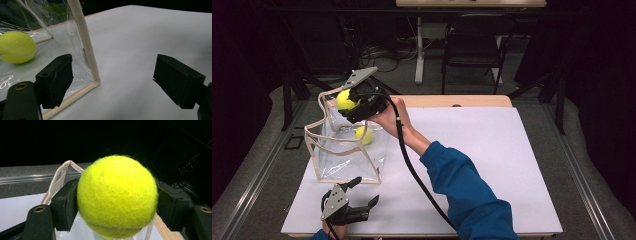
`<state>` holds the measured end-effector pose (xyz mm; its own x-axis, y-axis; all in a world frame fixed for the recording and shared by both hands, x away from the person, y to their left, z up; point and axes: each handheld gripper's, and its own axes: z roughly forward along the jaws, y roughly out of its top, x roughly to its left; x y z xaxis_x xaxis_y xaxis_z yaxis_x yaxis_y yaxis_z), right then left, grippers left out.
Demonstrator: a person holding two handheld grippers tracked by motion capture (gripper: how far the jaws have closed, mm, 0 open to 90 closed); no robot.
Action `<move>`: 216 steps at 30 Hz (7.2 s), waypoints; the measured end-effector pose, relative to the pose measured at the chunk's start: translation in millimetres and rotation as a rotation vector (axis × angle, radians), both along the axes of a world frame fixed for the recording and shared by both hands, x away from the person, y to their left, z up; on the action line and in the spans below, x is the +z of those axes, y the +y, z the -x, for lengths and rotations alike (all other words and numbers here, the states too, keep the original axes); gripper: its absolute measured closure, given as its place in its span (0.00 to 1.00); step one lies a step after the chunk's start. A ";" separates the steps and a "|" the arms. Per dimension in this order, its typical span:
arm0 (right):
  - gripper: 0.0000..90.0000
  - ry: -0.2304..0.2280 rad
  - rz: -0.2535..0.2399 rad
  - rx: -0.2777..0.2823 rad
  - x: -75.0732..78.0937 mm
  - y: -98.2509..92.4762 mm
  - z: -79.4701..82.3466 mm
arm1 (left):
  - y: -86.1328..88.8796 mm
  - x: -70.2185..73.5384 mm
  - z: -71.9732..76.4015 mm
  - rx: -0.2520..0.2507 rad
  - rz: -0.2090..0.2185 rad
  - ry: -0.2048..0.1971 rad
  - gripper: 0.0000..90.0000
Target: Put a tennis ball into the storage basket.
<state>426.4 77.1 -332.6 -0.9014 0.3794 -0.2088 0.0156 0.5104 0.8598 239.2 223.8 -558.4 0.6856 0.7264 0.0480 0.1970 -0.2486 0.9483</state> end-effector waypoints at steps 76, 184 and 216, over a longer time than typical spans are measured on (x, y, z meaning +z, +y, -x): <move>0.08 0.128 0.184 -0.049 -26.2 29.5 -22.2 | 0.4 0.4 0.4 -0.010 0.001 -0.007 0.18; 0.00 0.281 0.182 -0.200 -150.3 -246.6 85.4 | -3.3 -0.7 -0.7 0.000 -0.025 -0.001 0.18; 0.00 0.349 0.128 -0.292 -199.4 -289.8 116.7 | -3.2 -0.6 -0.1 0.012 -0.026 -0.002 0.18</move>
